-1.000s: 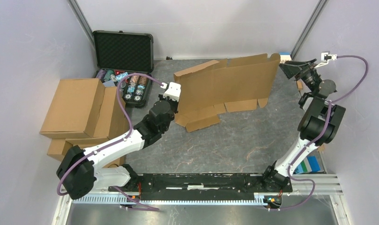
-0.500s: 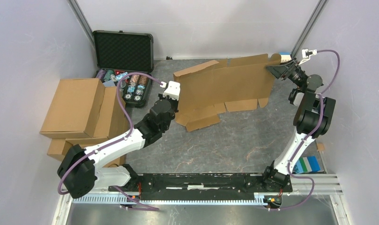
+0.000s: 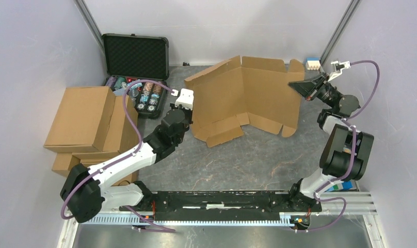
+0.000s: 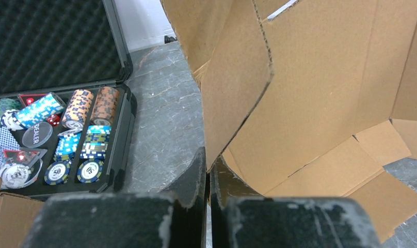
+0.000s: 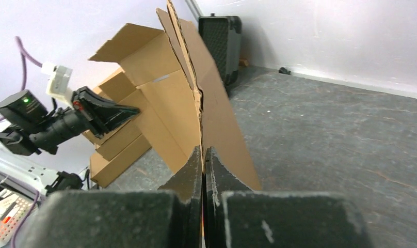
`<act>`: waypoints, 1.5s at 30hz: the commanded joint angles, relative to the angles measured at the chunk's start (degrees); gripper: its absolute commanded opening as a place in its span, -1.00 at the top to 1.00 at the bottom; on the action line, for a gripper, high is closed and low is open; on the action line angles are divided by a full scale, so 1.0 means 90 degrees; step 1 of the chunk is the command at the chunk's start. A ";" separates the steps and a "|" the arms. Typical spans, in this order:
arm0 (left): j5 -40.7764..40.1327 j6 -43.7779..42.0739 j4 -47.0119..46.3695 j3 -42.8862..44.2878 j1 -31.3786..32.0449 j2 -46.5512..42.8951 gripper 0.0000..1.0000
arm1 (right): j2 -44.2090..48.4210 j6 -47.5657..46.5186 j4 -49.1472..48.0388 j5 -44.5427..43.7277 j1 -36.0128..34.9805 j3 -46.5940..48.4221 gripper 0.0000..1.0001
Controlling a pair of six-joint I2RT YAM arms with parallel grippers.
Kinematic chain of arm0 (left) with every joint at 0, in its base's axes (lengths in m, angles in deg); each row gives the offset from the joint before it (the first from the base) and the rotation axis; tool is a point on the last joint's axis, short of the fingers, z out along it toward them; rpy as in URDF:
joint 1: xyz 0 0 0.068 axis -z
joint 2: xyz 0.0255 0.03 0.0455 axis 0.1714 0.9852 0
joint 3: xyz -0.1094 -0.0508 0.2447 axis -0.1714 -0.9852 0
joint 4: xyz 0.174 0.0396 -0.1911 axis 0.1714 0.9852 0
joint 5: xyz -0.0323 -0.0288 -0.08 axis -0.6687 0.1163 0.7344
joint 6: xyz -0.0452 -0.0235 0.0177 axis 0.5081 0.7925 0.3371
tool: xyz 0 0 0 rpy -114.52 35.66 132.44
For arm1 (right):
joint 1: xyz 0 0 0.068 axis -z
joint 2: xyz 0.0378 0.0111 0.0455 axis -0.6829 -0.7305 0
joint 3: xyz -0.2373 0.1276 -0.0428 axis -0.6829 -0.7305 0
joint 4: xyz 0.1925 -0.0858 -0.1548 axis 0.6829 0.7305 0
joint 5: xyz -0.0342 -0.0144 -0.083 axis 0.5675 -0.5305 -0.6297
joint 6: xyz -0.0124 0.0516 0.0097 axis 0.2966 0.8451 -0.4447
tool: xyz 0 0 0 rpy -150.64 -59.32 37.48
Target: Fold the paper box
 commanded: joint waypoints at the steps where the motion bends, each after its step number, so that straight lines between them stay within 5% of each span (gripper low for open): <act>1: 0.0115 0.0353 0.0372 0.0299 -0.0010 -0.0247 0.95 | 0.0716 0.0744 -0.3042 -0.0492 -0.0166 -0.0415 1.00; 6: 0.0342 0.0692 0.0848 0.0538 -0.0165 -0.0446 0.94 | 0.1448 0.1325 -0.2764 -0.0610 -0.0182 -0.0574 1.00; 10: 0.1021 0.1170 0.1230 0.0688 -0.0630 -0.0574 0.94 | 0.2157 0.0420 -0.0825 -0.0757 -0.0180 -0.0697 1.00; 13: 0.1349 0.1330 0.1339 0.0743 -0.0841 -0.0683 0.94 | 0.2972 -0.2130 0.3233 -0.1211 -0.0177 -0.0620 1.00; 15: 0.1360 0.1347 0.1393 0.0774 -0.0910 -0.0726 0.94 | 0.3486 -0.4370 0.6918 -0.2509 -0.0204 -0.0089 1.00; 17: 0.1512 0.1443 0.1635 0.0947 -0.1020 -0.0679 0.94 | 0.3780 -0.5263 0.8680 -0.3654 -0.0285 0.0161 1.00; 29: 0.2123 0.1784 0.2454 0.1504 -0.1250 -0.0293 0.95 | 0.4655 -0.4586 0.9638 -0.4969 -0.0306 -0.1242 1.00; 36: 0.2065 0.1838 0.1875 0.0934 -0.1255 -0.0224 0.96 | 0.5389 -0.4476 0.8677 -0.5160 -0.0380 -0.2430 0.83; 37: 0.2033 0.1851 0.1828 0.0851 -0.1254 -0.0200 0.95 | 0.5391 -0.4522 0.8651 -0.5150 -0.0404 -0.2504 0.76; 41: 0.1852 0.1979 0.1189 0.0400 -0.1269 -0.0295 0.96 | 0.5444 -0.5074 0.8836 -0.4979 -0.0682 -0.2667 -0.22; 45: 0.1823 0.1829 0.0669 0.0067 -0.1269 -0.0466 0.95 | 0.6046 -0.5548 0.9343 -0.5872 -0.1342 -0.2874 -0.47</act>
